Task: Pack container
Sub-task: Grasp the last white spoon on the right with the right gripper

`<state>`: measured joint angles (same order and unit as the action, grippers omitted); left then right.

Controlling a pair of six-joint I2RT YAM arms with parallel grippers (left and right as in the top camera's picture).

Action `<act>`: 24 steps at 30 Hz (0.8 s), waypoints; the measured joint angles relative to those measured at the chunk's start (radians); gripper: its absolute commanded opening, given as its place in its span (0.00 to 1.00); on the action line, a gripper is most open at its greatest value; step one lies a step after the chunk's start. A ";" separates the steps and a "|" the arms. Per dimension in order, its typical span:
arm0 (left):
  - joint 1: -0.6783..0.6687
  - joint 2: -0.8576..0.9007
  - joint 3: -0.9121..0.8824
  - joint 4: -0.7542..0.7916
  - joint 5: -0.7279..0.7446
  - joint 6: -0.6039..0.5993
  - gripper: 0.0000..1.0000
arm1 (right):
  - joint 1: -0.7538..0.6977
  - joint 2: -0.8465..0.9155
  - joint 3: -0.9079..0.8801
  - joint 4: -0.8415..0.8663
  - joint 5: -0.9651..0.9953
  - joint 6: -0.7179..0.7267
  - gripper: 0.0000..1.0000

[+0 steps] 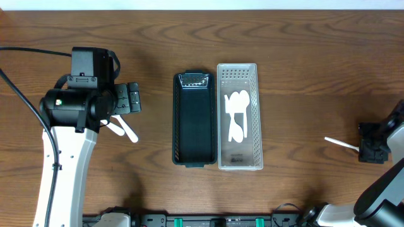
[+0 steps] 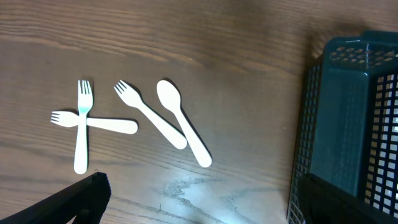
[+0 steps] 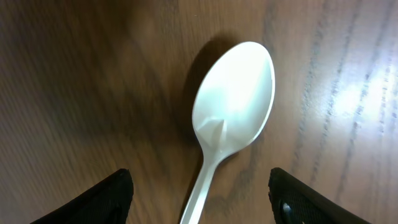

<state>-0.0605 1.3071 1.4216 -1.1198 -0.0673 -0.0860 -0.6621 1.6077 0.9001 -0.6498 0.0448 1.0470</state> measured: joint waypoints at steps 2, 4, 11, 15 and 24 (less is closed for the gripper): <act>0.000 0.000 0.000 -0.001 0.000 0.000 0.98 | 0.000 0.002 -0.007 0.014 0.000 0.000 0.72; 0.000 0.000 0.000 -0.003 0.000 0.000 0.98 | 0.000 0.006 -0.007 0.020 0.000 0.006 0.70; 0.000 0.000 0.000 -0.005 0.000 0.000 0.98 | 0.000 0.065 -0.007 0.029 0.000 0.034 0.69; 0.000 0.000 0.000 -0.006 0.000 0.000 0.98 | 0.000 0.099 -0.001 0.031 0.007 0.043 0.69; 0.000 0.000 0.000 -0.006 0.000 0.000 0.98 | 0.000 0.118 0.014 0.019 0.021 0.058 0.35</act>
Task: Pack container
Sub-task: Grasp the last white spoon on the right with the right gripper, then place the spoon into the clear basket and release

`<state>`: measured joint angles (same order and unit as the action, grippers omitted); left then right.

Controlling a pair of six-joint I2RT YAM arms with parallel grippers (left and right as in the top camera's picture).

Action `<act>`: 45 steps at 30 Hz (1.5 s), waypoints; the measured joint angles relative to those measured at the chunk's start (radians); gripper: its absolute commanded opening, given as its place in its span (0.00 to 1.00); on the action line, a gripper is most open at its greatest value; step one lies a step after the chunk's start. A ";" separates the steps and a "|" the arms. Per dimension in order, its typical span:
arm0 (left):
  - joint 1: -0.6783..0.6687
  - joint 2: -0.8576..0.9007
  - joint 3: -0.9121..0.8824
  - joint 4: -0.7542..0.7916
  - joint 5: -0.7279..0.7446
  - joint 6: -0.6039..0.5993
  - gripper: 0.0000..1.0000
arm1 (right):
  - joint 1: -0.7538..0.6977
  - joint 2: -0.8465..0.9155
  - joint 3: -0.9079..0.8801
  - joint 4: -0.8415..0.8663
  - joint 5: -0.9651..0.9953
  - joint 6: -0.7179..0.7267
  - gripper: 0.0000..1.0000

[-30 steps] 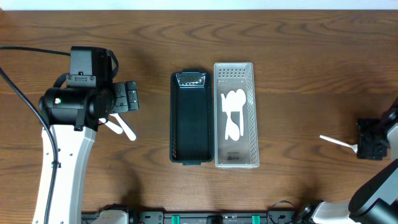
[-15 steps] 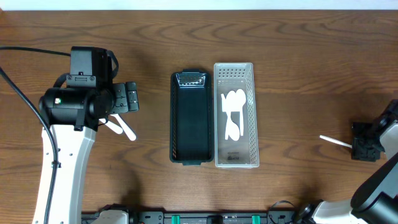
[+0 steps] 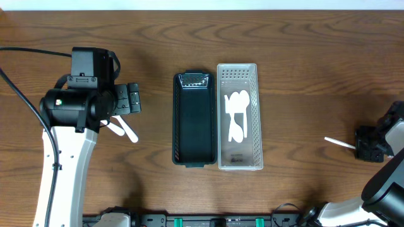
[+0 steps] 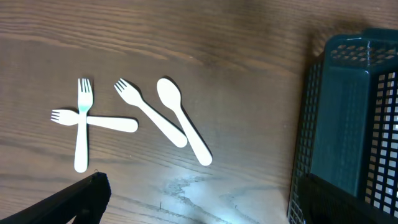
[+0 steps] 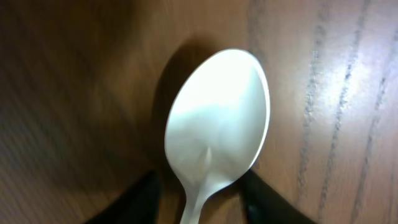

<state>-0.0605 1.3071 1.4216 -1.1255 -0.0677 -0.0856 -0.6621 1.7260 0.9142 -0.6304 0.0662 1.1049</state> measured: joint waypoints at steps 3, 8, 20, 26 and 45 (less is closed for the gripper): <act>0.000 0.000 0.000 0.000 0.000 0.000 0.98 | 0.000 0.001 0.000 0.002 0.001 0.006 0.31; 0.000 0.000 0.000 0.000 0.000 0.000 0.98 | 0.000 0.002 0.000 -0.002 0.000 0.005 0.21; 0.000 0.000 0.000 0.000 0.000 0.000 0.98 | 0.002 0.003 0.010 -0.019 -0.106 -0.115 0.01; 0.000 0.000 0.000 0.000 0.000 0.000 0.98 | 0.135 -0.002 0.072 -0.119 -0.183 -0.253 0.01; 0.000 0.000 0.000 0.000 0.000 0.000 0.98 | 0.906 -0.176 0.539 -0.287 -0.190 -0.541 0.01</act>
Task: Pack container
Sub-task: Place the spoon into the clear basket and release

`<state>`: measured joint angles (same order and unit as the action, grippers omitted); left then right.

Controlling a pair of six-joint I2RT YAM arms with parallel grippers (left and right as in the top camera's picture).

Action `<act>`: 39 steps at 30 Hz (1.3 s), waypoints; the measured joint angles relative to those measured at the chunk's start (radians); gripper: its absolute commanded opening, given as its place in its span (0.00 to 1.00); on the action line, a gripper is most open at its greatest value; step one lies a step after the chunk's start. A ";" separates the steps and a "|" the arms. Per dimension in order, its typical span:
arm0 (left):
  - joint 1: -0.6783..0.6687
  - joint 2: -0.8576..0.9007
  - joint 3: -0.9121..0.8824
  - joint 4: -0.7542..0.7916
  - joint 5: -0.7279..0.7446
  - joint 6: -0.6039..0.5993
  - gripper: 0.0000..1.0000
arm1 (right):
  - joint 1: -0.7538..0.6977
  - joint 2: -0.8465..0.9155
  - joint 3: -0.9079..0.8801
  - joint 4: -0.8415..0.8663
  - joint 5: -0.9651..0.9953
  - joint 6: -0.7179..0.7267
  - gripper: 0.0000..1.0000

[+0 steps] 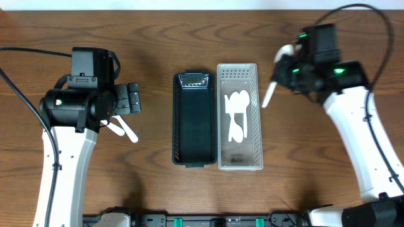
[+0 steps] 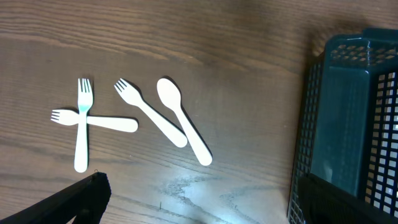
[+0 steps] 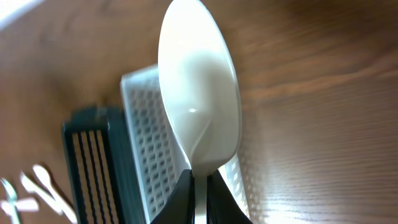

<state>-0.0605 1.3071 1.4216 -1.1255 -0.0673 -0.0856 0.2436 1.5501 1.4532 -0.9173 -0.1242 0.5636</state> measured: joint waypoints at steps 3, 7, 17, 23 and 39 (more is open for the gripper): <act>0.000 0.000 0.000 0.000 0.000 0.000 0.98 | 0.071 0.029 0.000 -0.018 0.013 -0.032 0.01; 0.000 0.000 0.000 0.000 0.000 0.000 0.98 | 0.150 0.117 0.000 -0.051 0.025 -0.070 0.02; 0.000 0.000 0.000 -0.016 0.000 0.000 0.98 | 0.252 0.348 0.000 -0.060 0.032 -0.140 0.09; 0.000 0.000 0.000 -0.021 0.000 0.000 0.98 | 0.256 0.374 0.000 -0.058 0.034 -0.156 0.39; 0.012 0.000 0.012 -0.023 -0.010 -0.053 0.98 | 0.211 0.370 0.185 -0.183 0.120 -0.231 0.53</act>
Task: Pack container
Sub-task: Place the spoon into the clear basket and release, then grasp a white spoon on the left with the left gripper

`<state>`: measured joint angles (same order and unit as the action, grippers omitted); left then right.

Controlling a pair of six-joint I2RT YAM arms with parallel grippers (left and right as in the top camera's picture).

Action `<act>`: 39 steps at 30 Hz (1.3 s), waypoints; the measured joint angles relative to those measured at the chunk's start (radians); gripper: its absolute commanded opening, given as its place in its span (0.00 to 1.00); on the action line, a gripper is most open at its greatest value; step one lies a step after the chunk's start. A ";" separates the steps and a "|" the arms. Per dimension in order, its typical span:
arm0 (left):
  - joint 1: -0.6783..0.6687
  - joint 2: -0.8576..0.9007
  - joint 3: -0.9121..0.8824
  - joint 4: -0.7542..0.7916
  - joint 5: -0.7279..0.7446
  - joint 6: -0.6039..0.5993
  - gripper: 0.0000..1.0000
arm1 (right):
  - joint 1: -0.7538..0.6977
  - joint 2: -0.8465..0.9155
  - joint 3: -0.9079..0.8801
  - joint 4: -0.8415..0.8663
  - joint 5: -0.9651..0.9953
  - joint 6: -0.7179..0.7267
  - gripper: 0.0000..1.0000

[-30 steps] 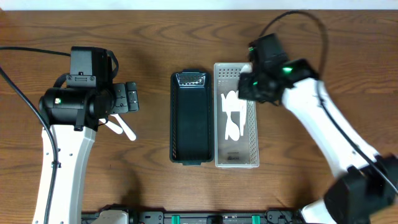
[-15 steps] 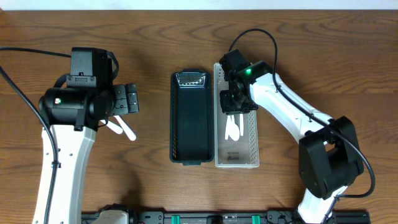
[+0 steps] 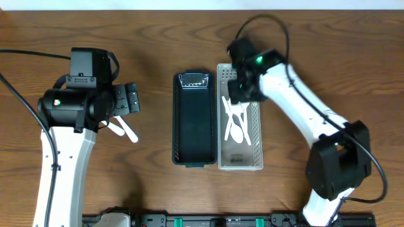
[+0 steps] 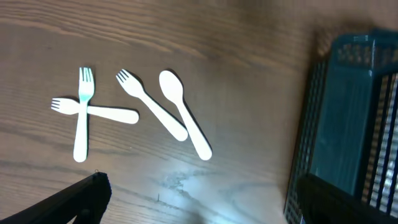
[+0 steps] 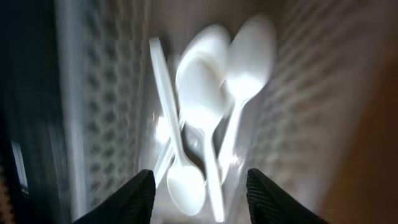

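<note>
The white perforated container (image 3: 259,148) holds several white plastic spoons (image 3: 235,125), seen close up as spoons (image 5: 205,118) in the right wrist view. My right gripper (image 5: 202,198) hovers open just above them and grips nothing; overhead it is over the container's far half (image 3: 240,93). The dark green container (image 3: 192,120) beside it looks empty. On the table to the left lie two crossed forks (image 4: 81,113), a third fork (image 4: 151,104) and a spoon (image 4: 185,114). My left gripper (image 4: 199,205) hangs open above them.
The dark container's corner (image 4: 348,118) fills the right of the left wrist view. The left arm's body (image 3: 76,104) covers most of the loose cutlery from overhead; one handle (image 3: 126,132) pokes out. The right arm stretches from the front right across to the white container.
My right gripper held a spoon in the air beside the white container's right wall. Now it is open over that container and the spoon lies inside with the others. The left wrist view has shifted slightly.
My right gripper stood open around a lone spoon at the table's right edge, then was shut on its handle. Later it held the spoon up near the white container. Now the spoon lies in that container and the gripper is open. The left arm stayed above the loose cutlery.
</note>
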<state>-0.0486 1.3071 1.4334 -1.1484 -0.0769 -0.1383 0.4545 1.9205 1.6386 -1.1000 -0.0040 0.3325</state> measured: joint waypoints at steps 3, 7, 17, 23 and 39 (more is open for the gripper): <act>0.047 0.008 0.015 0.004 -0.005 -0.043 0.98 | -0.050 -0.021 0.143 -0.053 0.029 -0.013 0.74; 0.135 0.070 0.027 0.005 -0.004 -0.095 0.98 | -0.138 -0.080 0.298 -0.105 0.062 -0.035 0.82; 0.206 0.427 0.027 0.103 0.091 -0.132 0.98 | -0.298 -0.190 0.409 -0.229 0.098 -0.073 0.80; 0.206 0.586 0.026 0.164 0.149 -0.131 0.98 | -0.298 -0.176 0.408 -0.229 0.099 -0.086 0.80; 0.206 0.757 -0.023 0.232 0.235 -0.127 0.98 | -0.298 -0.176 0.408 -0.228 0.114 -0.090 0.80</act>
<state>0.1570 2.0640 1.4109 -0.9165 0.1581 -0.2657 0.1570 1.7443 2.0464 -1.3277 0.1097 0.2428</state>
